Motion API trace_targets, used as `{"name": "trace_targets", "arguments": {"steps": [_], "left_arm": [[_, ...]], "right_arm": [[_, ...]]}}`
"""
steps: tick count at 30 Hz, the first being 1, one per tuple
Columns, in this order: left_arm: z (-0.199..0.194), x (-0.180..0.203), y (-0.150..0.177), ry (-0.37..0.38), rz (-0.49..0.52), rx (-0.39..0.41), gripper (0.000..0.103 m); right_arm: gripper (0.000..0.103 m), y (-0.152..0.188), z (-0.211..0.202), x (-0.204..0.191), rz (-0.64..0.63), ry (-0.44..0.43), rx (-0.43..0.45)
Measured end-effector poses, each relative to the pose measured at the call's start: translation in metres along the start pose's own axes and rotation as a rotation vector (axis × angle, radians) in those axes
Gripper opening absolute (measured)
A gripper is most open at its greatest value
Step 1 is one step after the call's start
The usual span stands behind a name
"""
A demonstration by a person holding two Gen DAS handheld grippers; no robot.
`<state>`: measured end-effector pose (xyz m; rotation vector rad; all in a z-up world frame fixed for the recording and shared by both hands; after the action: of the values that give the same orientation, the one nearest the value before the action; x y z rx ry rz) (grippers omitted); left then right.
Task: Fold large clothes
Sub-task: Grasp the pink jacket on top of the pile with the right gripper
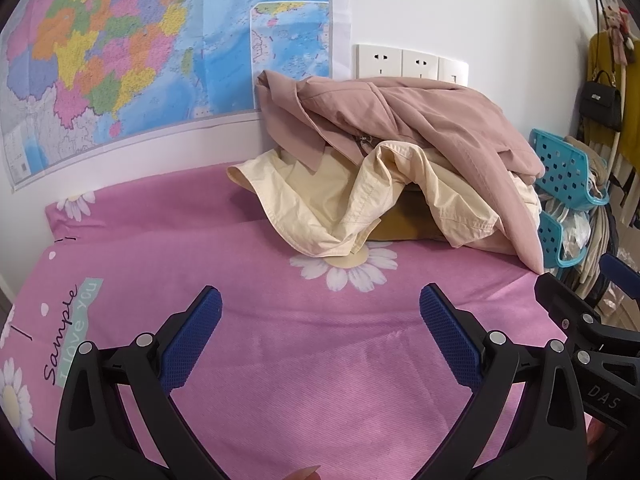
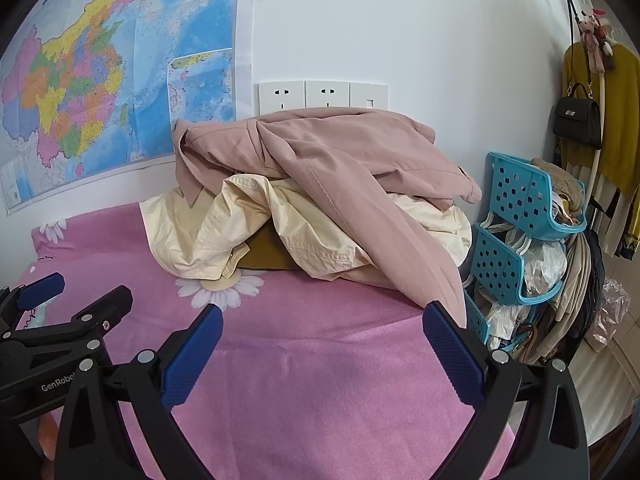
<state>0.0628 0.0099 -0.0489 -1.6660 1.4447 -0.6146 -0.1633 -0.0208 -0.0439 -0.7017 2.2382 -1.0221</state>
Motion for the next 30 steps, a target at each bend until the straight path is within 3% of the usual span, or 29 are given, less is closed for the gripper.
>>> {"name": "trace_targets", "arguments": {"steps": [7,13,16,23,30], "left_arm": [[0.002,0.0,-0.002,-0.005,0.004,-0.004,0.098],[0.01,-0.003,-0.004,-0.005,0.002,-0.015,0.098],[0.019,-0.007,-0.006,-0.009,0.0,-0.023,0.098],[0.056,-0.024,-0.021,-0.039,-0.021,-0.053,0.098],[0.086,-0.045,-0.034,-0.092,-0.029,-0.06,0.098]], "right_arm": [[0.097,-0.004,0.003,-0.003,-0.031,0.001,-0.001],[0.097,-0.013,0.008,-0.002,-0.035,-0.052,0.023],[0.097,-0.025,0.016,-0.002,-0.043,-0.128,0.03],[0.097,-0.083,0.069,-0.008,-0.148,-0.121,0.031],[0.092,-0.133,0.156,-0.042,-0.274,-0.164,-0.056]]}}
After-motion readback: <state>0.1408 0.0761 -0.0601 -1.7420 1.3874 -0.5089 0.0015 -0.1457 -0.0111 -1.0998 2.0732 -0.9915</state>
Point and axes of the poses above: each gripper's, at about its wrist camera, not at the fingertips, and z roughly the way its jaws point, x to its right, y to its underside, the point moved 7 cm from there along z, roughly the way its jaws point, and after that the axes turned 14 degrees about -y, right-handed, at the moved point
